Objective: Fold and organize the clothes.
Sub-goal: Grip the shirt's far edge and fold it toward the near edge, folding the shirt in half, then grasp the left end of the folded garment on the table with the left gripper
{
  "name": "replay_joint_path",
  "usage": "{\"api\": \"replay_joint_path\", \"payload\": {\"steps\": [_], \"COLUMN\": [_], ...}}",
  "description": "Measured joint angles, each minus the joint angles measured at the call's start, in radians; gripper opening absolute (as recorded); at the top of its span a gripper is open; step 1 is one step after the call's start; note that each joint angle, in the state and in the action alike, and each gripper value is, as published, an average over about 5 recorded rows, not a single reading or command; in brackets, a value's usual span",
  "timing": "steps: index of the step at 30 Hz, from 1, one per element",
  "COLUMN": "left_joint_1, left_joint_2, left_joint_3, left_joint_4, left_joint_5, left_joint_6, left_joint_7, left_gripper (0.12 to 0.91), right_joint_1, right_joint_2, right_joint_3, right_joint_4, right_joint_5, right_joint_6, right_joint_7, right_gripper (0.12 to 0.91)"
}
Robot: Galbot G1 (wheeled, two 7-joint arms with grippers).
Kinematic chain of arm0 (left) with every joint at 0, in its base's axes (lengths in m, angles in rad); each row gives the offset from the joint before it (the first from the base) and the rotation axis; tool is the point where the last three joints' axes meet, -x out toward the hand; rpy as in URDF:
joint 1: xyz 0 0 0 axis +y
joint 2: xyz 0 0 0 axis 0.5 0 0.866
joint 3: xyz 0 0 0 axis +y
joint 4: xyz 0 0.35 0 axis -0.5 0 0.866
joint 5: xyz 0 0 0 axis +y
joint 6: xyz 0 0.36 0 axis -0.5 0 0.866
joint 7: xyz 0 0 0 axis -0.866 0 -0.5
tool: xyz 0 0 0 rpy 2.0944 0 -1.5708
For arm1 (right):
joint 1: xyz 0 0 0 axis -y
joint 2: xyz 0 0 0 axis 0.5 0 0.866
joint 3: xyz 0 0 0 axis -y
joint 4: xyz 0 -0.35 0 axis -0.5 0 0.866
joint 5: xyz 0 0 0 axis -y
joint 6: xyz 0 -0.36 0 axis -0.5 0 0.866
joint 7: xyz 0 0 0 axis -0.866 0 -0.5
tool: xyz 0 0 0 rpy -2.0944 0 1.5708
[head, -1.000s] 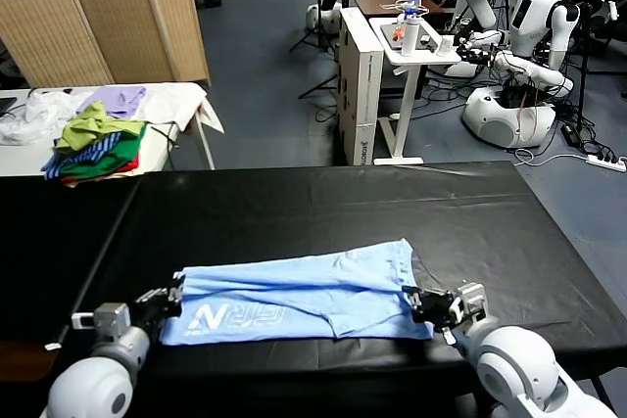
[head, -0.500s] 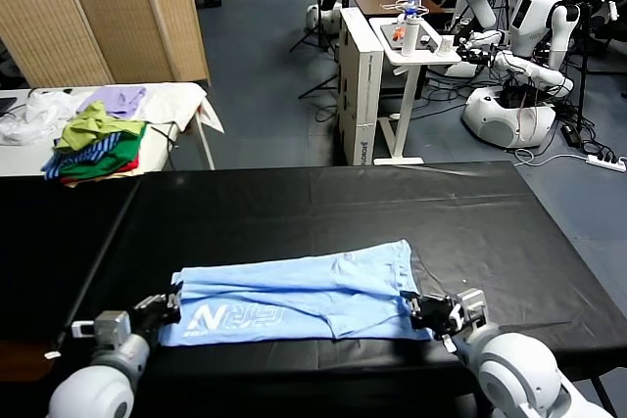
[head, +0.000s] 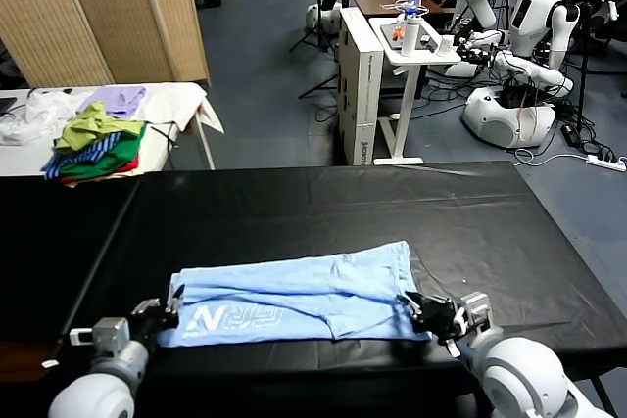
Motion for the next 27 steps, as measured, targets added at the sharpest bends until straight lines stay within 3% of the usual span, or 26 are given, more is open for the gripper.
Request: {"api": "replay_joint_path", "payload": {"steps": [2,5,15,27], "left_joint_1": [0.010,0.013,-0.092,-0.155], "left_joint_2": [-0.007,-0.013,0.002,0.022], "left_joint_3": [-0.009,-0.024,0.004,0.036], "left_joint_4": [-0.011,-0.026,0.027,0.124], "left_joint_5": [0.004,0.001,-0.138,-0.145], "left_joint_6": [-0.001,-0.015,-0.012,-0.007], "left_joint_7": [-0.002,-0.015,-0.033,-0.022], "left_gripper": [0.800,0.890,0.907,0.907], "right_joint_1": [0.013,0.046,0.202,0.327], "right_joint_2": [0.007,0.025,0.103,0.167], "right_joint_3": [0.009,0.009,-0.066,-0.149], "right_joint_4": [-0.010,-0.043,-0.216,-0.384], "right_joint_5": [0.008,0.003,-0.068,-0.127], "right_joint_6": [0.000,0.016,0.116,0.135], "right_joint_7": [0.006,0.019,0.015,0.012], "right_gripper": [0.882,0.904,0.907,0.885]}}
